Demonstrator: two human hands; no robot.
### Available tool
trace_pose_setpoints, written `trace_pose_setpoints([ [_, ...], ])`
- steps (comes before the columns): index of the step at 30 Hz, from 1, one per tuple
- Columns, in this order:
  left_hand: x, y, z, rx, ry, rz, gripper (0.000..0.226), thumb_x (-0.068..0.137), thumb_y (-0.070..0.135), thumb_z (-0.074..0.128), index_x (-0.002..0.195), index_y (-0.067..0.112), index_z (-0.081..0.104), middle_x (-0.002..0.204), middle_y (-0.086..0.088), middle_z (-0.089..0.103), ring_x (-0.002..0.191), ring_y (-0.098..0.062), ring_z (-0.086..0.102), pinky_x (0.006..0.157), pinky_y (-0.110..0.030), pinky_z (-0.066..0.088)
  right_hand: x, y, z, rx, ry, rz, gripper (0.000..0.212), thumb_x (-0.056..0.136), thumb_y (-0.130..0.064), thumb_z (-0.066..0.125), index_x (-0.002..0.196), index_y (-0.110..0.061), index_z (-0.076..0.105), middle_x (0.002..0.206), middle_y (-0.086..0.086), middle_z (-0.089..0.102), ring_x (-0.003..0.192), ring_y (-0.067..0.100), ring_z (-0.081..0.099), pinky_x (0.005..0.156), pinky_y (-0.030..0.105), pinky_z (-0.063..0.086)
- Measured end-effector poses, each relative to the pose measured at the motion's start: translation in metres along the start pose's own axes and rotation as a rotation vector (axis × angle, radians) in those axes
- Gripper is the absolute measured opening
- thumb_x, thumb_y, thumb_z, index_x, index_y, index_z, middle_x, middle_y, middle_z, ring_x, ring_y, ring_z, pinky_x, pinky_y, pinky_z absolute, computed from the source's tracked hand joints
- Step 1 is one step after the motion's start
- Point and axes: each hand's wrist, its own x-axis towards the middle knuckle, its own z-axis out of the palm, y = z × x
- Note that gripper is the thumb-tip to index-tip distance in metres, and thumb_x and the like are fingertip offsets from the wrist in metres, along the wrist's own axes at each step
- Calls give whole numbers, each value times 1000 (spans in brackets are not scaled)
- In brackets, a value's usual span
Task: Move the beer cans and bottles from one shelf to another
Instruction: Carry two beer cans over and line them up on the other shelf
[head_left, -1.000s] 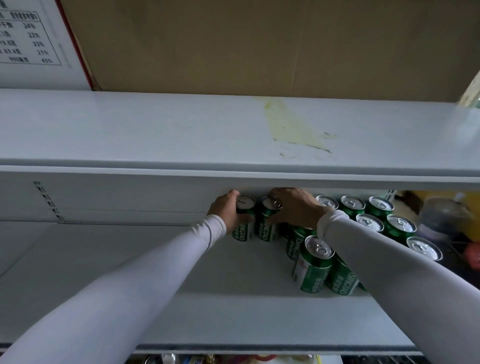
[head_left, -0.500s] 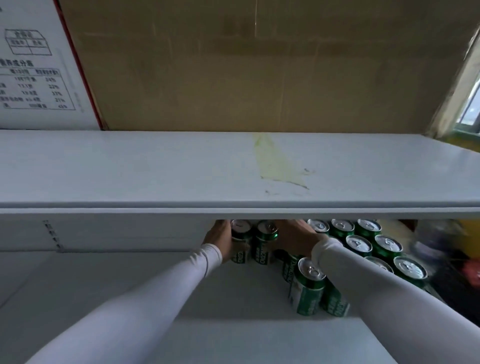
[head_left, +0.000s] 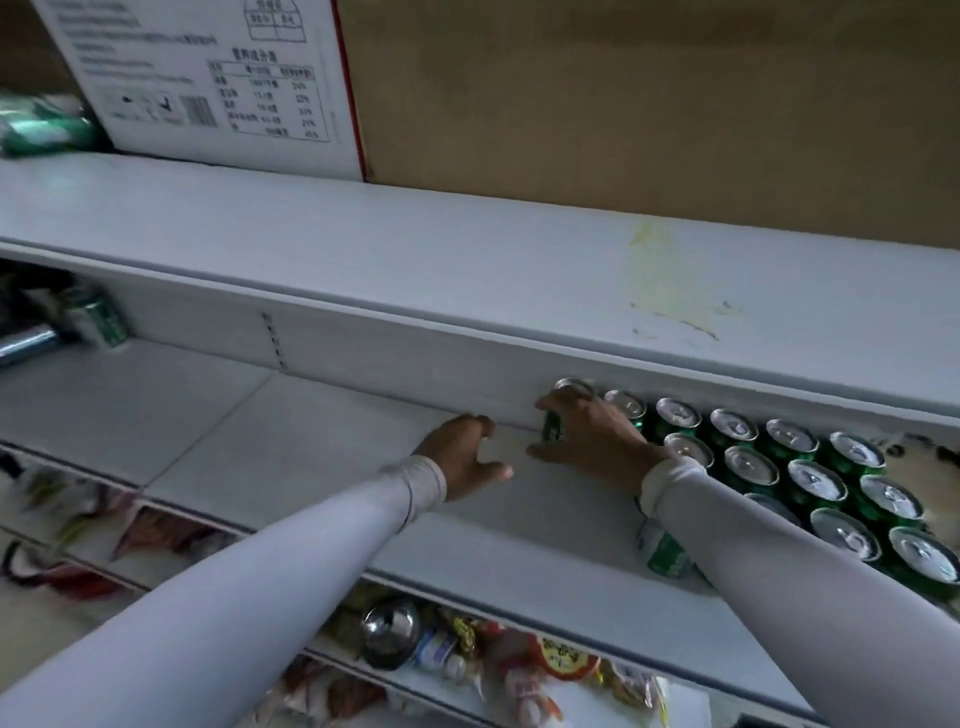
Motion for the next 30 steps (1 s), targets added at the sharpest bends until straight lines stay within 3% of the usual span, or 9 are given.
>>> trace_pose_setpoints([
  [11,-103,-145,-81,2,111,-144,67,82,48,66,137,16,45,136,-2,49,123,-19,50,103,-27,39,51,-172,60,-23,-171,-164,67,85,-56,65,140,-22,47,145,-1,47,128,20,48,106,31,38],
  [16,-175,-262,-149,-17,163,-228,68,81,51,66,136,15,47,134,-4,50,121,-21,52,101,-31,42,97,-311,97,-34,-190,-270,67,86,-56,64,142,-23,46,143,-1,49,126,18,49,101,28,38],
  [23,-300,-414,-253,13,249,-432,50,83,44,66,123,17,56,119,-2,56,113,-22,55,90,-28,44,146,-517,159,-46,-260,-485,62,89,-48,64,141,-18,49,141,3,52,126,21,51,103,30,40],
  [30,-349,-512,-311,-81,402,-572,60,82,39,70,132,12,51,133,-5,54,121,-19,53,100,-29,44,216,-619,176,-4,-280,-525,65,88,-52,64,141,-17,48,141,4,53,125,21,52,104,35,43],
])
